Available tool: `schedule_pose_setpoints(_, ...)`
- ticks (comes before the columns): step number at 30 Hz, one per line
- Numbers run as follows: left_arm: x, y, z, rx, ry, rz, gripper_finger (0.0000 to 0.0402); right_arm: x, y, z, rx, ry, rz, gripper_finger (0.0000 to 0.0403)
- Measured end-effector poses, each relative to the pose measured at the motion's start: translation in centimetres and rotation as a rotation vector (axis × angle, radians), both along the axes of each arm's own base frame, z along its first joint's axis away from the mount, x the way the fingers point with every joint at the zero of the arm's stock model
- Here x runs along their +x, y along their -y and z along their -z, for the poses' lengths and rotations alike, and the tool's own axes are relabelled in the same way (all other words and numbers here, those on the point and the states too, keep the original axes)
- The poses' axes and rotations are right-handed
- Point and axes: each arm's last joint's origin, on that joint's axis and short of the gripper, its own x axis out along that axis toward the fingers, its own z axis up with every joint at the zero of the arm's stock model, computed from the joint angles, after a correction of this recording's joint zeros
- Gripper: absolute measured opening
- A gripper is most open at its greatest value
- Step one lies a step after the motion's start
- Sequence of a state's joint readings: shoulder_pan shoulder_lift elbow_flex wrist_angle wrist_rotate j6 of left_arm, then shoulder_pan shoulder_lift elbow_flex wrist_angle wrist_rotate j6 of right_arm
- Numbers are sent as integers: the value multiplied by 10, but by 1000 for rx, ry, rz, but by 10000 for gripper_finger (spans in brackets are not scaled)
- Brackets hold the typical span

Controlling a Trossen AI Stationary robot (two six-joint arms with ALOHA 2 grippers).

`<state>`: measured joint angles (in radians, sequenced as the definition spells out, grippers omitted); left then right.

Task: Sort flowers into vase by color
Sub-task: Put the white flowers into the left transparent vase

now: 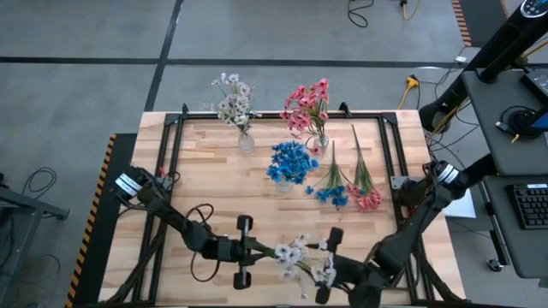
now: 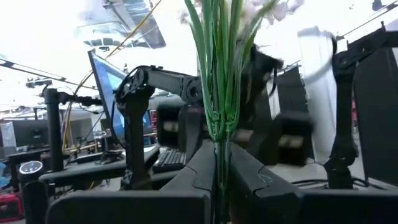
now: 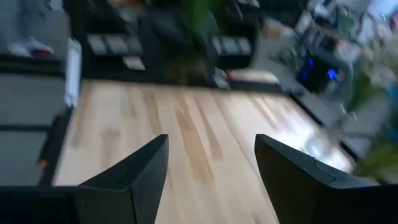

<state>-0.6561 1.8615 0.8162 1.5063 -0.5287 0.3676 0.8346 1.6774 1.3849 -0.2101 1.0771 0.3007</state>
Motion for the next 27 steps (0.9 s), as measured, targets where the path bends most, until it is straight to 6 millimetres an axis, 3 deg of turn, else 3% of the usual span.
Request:
schedule_pose_setpoints(7, 7, 3, 6, 17, -3, 5, 0, 24, 3, -23, -44, 146, -67, 233)
schedule_pose_setpoints(16, 15, 7, 11, 23, 3, -9, 0, 52, 21, -25, -30, 211, -128, 221)
schedule_pose_setpoints(20, 14, 5, 12, 5, -9, -57, 8, 52, 21, -25, -39, 210, -129, 184)
schedule_pose_setpoints(27, 14, 3, 12, -2, -31, -129, 25, 53, 22, -26, -56, 209, -142, 83)
